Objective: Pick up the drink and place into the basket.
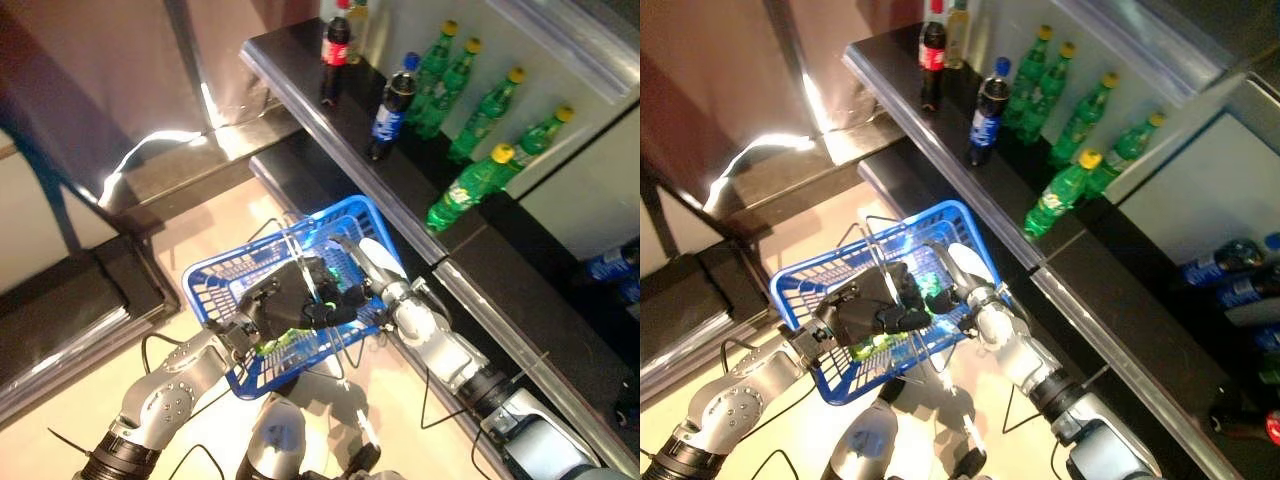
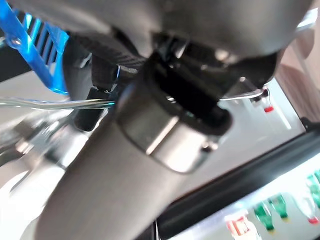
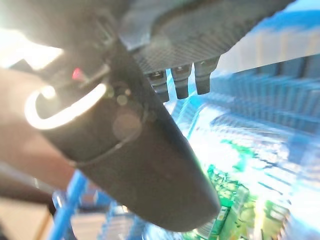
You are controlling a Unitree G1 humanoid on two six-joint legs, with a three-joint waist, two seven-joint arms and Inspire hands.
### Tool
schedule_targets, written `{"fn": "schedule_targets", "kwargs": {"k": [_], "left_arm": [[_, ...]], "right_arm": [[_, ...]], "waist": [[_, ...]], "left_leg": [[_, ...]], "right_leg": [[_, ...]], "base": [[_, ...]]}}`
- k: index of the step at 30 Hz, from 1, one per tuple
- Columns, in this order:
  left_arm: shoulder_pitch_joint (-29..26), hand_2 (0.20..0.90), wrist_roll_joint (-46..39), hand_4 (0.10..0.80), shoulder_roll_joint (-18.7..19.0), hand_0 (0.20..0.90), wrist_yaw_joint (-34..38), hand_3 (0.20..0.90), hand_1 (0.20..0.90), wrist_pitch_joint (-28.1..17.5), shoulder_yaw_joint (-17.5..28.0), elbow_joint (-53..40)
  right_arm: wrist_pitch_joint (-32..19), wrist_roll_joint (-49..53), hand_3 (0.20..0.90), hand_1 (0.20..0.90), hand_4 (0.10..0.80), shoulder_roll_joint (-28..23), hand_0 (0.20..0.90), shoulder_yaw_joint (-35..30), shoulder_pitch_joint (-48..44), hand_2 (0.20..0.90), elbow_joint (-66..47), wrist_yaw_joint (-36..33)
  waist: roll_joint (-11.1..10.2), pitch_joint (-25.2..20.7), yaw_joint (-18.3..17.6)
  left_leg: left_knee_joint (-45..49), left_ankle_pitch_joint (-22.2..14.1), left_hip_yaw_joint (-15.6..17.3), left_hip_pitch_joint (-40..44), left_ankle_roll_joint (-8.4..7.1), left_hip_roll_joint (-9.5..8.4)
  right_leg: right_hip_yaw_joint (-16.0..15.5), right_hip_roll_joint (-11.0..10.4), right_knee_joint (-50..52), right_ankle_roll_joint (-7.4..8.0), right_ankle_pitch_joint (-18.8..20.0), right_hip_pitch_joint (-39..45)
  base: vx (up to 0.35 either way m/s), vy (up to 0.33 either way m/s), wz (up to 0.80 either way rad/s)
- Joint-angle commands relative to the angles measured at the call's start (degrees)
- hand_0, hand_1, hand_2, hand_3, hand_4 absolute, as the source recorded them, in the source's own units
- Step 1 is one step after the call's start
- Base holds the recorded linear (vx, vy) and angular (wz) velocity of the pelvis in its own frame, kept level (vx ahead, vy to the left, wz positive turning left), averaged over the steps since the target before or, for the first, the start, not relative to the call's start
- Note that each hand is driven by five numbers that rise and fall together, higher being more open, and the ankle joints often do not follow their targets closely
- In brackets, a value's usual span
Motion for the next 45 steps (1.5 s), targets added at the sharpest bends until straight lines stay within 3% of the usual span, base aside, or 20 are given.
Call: {"fn": "schedule_targets", "kwargs": {"k": [1, 5, 9, 17, 26, 32, 39, 45], "left_arm": [[-4.8, 0.300, -2.7, 0.100, -10.3, 0.300, -3.9, 0.200, 0.300, -19.0, 3.4, -7.1], [-1.2, 0.300, -1.0, 0.100, -10.7, 0.300, -0.1, 0.200, 0.300, -22.6, 8.8, 0.6], [1.9, 0.300, -0.1, 0.100, -12.3, 0.300, 0.2, 0.200, 0.300, -24.7, 13.3, 7.3], [5.5, 0.300, 4.3, 0.100, -14.5, 0.300, 4.4, 0.200, 0.300, -26.4, 18.9, 19.1], [9.4, 0.300, 10.3, 0.100, -14.8, 0.300, 6.8, 0.200, 0.300, -25.9, 23.6, 34.3], [8.4, 0.300, 15.6, 0.100, -15.2, 0.300, 6.8, 0.200, 0.300, -25.7, 24.0, 48.1], [5.5, 0.300, 20.9, 0.100, -14.8, 0.300, 5.8, 0.200, 0.300, -25.8, 20.5, 62.9], [4.4, 0.300, 22.8, 0.100, -15.0, 0.300, 4.6, 0.200, 0.300, -26.4, 17.5, 70.4]], "right_arm": [[-8.3, 3.3, 0.900, 0.900, 0.800, -4.5, 0.900, 0.4, 5.5, 0.900, -2.2, -4.9], [-14.6, 6.2, 0.900, 0.900, 0.800, -6.6, 0.900, -6.9, 14.5, 0.900, -5.6, -5.2], [-17.4, 8.3, 0.900, 0.900, 0.800, -6.9, 0.900, -12.7, 19.5, 0.900, -5.6, -5.4], [-19.3, 14.2, 0.900, 0.900, 0.800, -5.1, 0.900, -21.8, 27.4, 0.900, -3.2, -6.6], [-23.1, 16.0, 0.900, 0.900, 0.800, -2.5, 0.900, -29.5, 35.3, 0.900, 7.7, -7.6], [-22.1, 17.3, 0.900, 0.900, 0.800, -1.7, 0.900, -29.7, 35.2, 0.900, 16.9, -8.5], [-24.7, 27.6, 0.900, 0.900, 0.800, -0.3, 0.900, -31.6, 31.2, 0.900, 36.8, -7.5], [-25.5, 29.6, 0.900, 0.900, 0.800, 0.7, 0.900, -33.0, 30.0, 0.900, 46.6, -6.1]], "waist": [[4.2, -19.8, -3.6], [5.5, -19.9, -8.3], [6.0, -19.6, -11.0], [6.1, -18.8, -14.6], [6.7, -18.6, -17.8], [7.0, -18.7, -19.3], [7.8, -19.1, -20.4], [7.9, -19.3, -21.6]], "left_leg": [[-5.6, -0.3, 2.0, 4.0, 1.78, -0.30], [-5.6, -1.0, 6.4, 4.9, 1.82, 0.82], [-5.6, -1.7, 9.0, 5.6, 1.75, 1.53], [-5.6, -2.8, 11.1, 7.0, 2.00, 1.89], [-5.6, -3.8, 12.8, 7.9, 2.04, 2.12], [-5.6, -4.4, 13.5, 8.4, 1.92, 2.11], [-5.6, -5.3, 15.0, 9.0, 1.81, 2.34], [-5.6, -5.8, 16.1, 9.6, 1.99, 2.40]], "right_leg": [[-0.5, 1.5, -0.1, 0.49, 1.4, 1.0], [2.6, 1.2, -0.1, 0.75, 1.7, -0.1], [3.9, 1.2, -0.1, 0.68, 1.7, -0.6], [5.6, 1.1, 0.2, 0.58, 1.7, -1.0], [7.4, 1.2, 0.2, 0.28, 1.6, -1.3], [8.4, 1.2, 0.3, 0.04, 1.5, -1.7], [10.1, 1.6, -0.1, -0.40, 1.3, -1.8], [12.0, 2.2, 0.3, -0.69, 1.2, -2.3]], "base": [[-0.024, 0.045, -0.50], [-0.003, 0.052, -0.44], [0.012, 0.021, -0.32], [0.009, -0.006, -0.16], [0.014, -0.004, -0.06], [0.003, 0.001, -0.01], [-0.008, 0.012, -0.10], [-0.002, 0.017, -0.16]]}}
